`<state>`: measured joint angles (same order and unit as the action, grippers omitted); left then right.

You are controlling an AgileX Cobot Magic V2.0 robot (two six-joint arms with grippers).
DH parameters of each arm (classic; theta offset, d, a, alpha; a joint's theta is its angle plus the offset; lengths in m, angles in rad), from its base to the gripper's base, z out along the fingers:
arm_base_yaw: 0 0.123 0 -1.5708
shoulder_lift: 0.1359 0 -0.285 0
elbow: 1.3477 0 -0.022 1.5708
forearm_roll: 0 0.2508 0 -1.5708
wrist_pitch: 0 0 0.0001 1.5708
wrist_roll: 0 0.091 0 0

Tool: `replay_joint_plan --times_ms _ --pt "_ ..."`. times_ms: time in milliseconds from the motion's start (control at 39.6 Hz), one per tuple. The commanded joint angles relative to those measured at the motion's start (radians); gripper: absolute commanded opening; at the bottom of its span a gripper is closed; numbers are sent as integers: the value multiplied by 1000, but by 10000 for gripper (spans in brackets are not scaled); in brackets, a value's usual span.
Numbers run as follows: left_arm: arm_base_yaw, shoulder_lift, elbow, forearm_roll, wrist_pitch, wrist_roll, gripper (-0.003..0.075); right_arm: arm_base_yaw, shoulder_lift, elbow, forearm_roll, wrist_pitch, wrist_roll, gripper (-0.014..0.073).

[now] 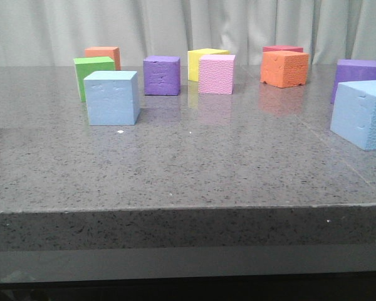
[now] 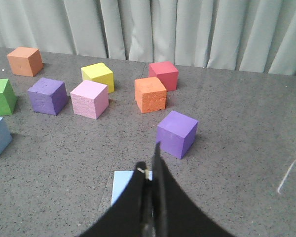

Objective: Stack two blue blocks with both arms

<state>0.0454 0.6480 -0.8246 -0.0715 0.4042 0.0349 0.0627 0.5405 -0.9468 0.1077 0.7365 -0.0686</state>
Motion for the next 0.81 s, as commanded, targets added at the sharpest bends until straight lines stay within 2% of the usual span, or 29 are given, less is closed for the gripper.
replay_joint_plan --times_ms 0,126,227,303,354,455,505,581,783 --pt "-1 7 -35 -7 -88 1 -20 -1 12 -32 -6 -71 -10 -10" --pt "-1 7 -35 -7 -88 1 -18 -1 12 -32 -6 -73 -10 94" --pt "-1 7 -35 -7 -91 1 31 -1 12 -32 -6 -78 -10 245" --pt "-1 7 -35 -7 -92 1 144 -1 12 -32 -6 -78 -10 405" --pt "-1 7 -35 -7 -92 1 237 -1 12 -32 -6 -78 -10 482" --pt "-1 7 -35 -7 -92 1 481 -1 12 -32 -6 -78 -10 595" --pt "-1 7 -35 -7 -92 1 589 -1 12 -32 -6 -78 -10 621" --pt "-1 7 -35 -7 -92 1 670 -1 12 -32 -6 -78 -10 628" --pt "-1 7 -35 -7 -92 1 672 -1 26 -32 -5 -70 -10 628"
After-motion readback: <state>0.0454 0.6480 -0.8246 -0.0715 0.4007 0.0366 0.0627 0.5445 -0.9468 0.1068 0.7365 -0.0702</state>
